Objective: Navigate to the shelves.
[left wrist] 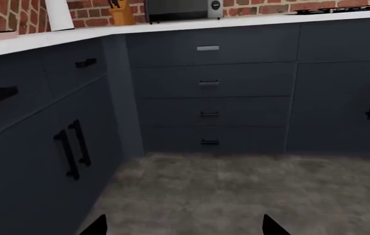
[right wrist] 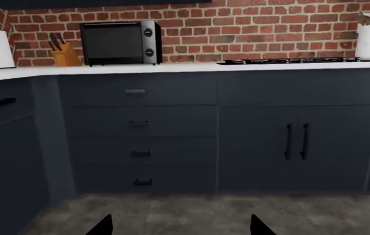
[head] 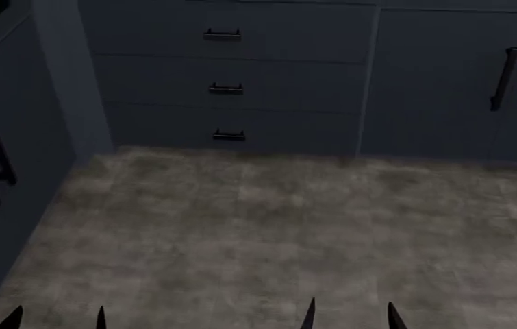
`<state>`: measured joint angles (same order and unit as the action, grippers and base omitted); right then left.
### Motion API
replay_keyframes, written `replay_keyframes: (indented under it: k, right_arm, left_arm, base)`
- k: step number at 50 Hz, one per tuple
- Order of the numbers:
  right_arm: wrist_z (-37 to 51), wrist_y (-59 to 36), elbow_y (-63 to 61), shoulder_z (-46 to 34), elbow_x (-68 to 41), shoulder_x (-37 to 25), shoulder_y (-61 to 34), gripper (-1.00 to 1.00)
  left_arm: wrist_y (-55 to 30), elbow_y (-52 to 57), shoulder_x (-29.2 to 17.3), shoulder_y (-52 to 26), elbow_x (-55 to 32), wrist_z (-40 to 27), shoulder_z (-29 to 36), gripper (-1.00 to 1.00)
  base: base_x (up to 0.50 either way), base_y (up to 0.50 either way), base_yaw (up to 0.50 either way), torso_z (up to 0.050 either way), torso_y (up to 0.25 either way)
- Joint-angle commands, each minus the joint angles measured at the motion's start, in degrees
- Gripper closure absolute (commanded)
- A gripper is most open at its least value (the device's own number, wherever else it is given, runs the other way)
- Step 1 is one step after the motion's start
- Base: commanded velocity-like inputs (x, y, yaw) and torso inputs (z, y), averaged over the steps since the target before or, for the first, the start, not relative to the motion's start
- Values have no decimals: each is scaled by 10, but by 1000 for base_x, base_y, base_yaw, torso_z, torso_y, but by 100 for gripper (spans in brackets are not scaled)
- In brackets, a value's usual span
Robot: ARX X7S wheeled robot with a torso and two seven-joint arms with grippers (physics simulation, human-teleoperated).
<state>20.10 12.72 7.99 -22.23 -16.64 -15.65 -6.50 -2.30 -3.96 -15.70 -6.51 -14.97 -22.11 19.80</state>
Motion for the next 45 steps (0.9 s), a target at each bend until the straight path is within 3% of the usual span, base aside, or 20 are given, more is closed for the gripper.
replay_keyframes:
  k: [1,45]
  right_arm:
    - [-9,-2,-10,11,9,8,5,-100]
    - [-5,4,-2,6,2,5,0,-100]
  left_arm:
    - [30,-13,7,-1,6,19,-9,-100]
    - [29,-11,2,-2,0,14,-1,-100]
  base:
    - [24,-378,0,0,0]
    - [20,-320,0,0,0]
